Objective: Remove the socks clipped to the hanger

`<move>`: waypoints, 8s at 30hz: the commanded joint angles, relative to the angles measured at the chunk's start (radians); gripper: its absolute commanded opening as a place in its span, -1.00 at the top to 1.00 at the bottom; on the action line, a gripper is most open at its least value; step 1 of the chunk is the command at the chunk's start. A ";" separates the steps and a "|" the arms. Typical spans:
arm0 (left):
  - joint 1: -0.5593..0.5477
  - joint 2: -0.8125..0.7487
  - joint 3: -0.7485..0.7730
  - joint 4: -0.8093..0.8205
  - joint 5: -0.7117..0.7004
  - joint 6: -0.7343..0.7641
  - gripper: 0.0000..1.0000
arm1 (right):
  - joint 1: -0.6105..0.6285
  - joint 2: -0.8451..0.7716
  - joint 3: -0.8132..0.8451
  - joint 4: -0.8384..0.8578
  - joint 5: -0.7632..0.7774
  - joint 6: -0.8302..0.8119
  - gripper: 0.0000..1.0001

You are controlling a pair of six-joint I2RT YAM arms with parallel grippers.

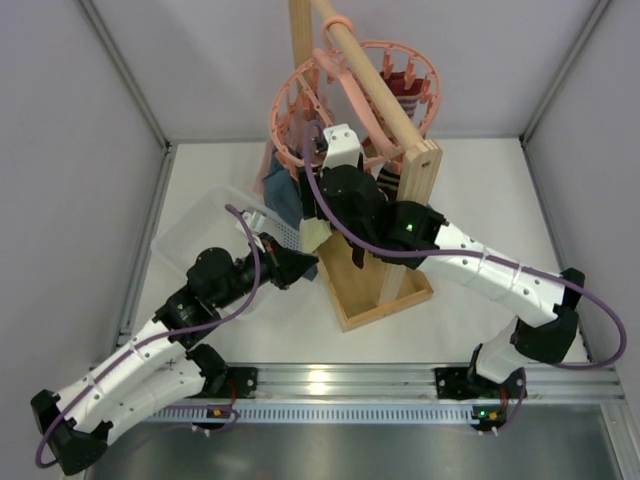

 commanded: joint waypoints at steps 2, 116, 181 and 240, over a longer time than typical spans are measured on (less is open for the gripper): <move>0.004 -0.018 0.040 -0.005 -0.001 0.016 1.00 | -0.030 -0.067 -0.043 0.134 -0.012 0.020 -0.24; -0.285 0.857 0.210 0.437 -0.767 0.170 -0.63 | -0.068 -0.142 -0.143 0.151 -0.161 0.149 0.82; -0.257 0.059 -0.107 0.143 -0.584 0.081 1.00 | 0.013 -0.227 -0.039 -0.227 0.043 0.087 -0.27; -0.257 0.258 0.014 0.153 -0.480 0.006 1.00 | 0.033 -0.549 -0.491 -0.061 -0.378 0.245 -0.26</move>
